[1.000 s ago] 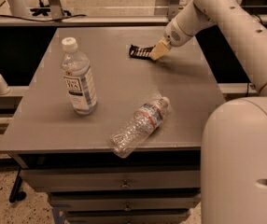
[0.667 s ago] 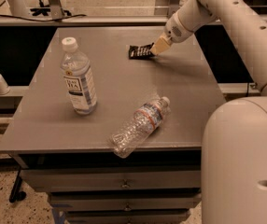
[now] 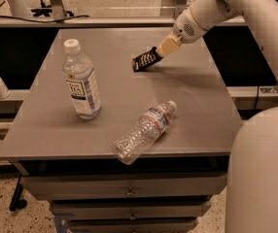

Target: Move rxbar chocolate near blue plastic bottle

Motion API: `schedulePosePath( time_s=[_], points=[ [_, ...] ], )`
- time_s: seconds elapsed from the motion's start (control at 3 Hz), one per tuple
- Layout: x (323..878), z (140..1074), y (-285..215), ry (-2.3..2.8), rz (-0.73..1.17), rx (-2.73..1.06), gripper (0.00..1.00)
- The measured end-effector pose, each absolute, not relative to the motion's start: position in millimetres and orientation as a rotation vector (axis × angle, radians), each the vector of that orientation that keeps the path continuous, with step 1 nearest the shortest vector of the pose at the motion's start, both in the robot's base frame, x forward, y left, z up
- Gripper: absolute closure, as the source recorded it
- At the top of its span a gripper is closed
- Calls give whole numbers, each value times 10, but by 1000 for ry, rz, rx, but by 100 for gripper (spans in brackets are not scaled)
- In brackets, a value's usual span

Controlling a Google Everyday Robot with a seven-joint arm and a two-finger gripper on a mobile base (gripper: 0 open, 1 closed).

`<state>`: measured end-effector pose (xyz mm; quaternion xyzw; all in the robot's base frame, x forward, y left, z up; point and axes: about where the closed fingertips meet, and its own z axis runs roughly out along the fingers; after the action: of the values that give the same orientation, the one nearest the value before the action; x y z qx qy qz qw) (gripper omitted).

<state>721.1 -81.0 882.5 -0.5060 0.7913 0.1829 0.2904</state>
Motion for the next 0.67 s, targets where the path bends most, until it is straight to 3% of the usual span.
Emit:
schedulePosePath(
  time_s=[0.67],
  points=[
    [6156,8640,-551,2068,732,-1549,100]
  ],
)
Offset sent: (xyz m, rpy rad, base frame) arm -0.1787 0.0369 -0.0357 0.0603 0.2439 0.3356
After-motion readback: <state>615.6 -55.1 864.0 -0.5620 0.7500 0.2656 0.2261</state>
